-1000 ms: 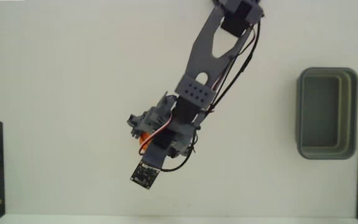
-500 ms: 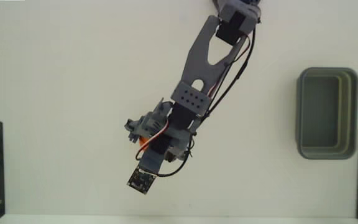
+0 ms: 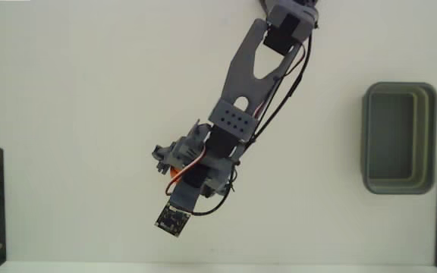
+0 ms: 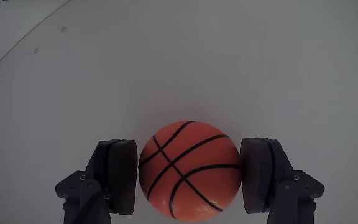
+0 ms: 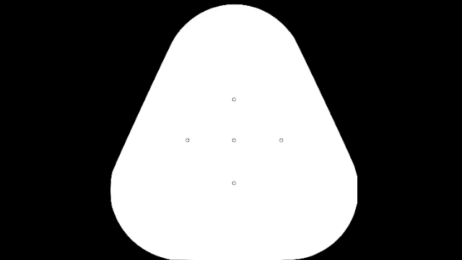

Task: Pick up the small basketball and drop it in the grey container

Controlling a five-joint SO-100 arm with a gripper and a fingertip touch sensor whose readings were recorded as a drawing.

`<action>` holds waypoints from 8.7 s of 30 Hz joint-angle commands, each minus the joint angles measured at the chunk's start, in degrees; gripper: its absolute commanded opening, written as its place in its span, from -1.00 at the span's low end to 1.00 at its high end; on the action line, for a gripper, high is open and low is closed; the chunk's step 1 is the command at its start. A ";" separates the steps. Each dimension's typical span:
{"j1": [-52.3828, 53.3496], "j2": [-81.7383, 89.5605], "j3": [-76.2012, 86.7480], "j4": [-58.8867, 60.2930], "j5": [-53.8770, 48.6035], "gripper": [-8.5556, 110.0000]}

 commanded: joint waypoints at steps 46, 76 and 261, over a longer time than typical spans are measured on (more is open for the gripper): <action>1.05 2.56 6.57 -7.70 0.26 1.00; 1.05 2.42 9.23 -10.50 0.26 1.00; 1.05 2.57 4.06 -5.18 0.26 0.49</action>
